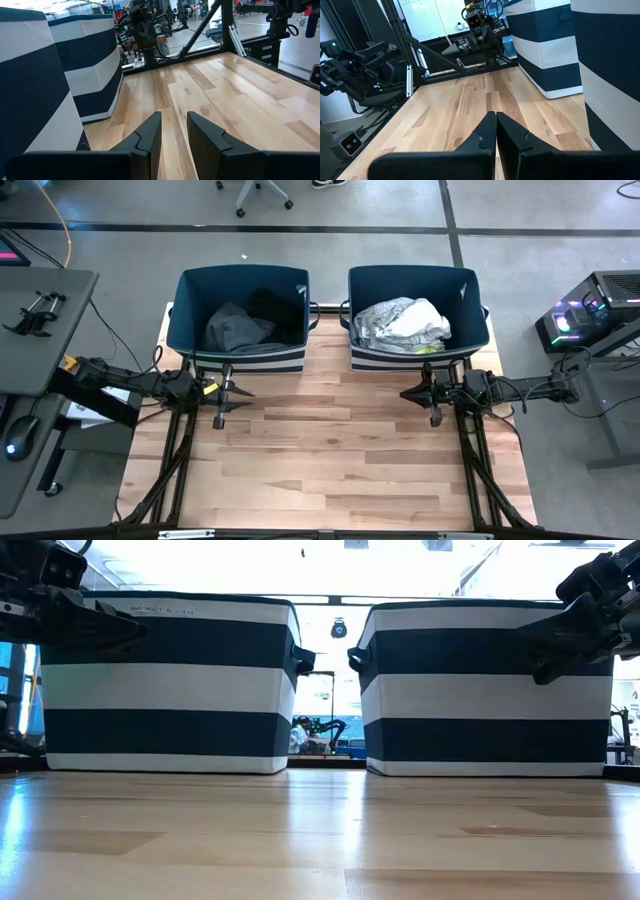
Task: Sort clothes
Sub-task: Return to Home Position
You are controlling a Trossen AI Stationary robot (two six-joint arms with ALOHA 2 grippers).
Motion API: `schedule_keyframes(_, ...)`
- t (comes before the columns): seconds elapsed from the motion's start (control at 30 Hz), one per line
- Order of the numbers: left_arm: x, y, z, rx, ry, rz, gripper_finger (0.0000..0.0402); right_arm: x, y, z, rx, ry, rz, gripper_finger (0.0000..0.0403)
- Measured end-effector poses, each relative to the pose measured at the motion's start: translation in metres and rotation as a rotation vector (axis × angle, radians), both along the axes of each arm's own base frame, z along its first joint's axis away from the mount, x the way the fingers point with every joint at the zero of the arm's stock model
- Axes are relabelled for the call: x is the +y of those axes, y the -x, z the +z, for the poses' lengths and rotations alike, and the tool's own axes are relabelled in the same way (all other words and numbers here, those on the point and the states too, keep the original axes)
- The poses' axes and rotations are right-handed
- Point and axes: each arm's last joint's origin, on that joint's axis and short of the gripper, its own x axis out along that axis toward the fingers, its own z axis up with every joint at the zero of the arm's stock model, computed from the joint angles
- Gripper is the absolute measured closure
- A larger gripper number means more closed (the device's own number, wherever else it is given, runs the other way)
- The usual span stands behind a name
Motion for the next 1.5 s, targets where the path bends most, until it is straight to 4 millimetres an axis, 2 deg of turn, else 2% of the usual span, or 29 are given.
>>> schedule_keyframes(0.63,0.000,0.000,0.000,-0.004,0.001,0.000,0.0323,0.000,0.000,0.000,0.001,0.000,0.000,0.0402)
schedule_keyframes(0.97,0.010,0.007,0.017,-0.186,0.033,0.118,0.0323,0.000,0.000,0.000,0.003,0.000,-0.001,0.0402)
schedule_keyframes(1.5,0.010,0.007,0.015,-0.167,0.028,0.122,0.0323,0.000,0.000,-0.001,0.008,0.001,0.000,0.0402)
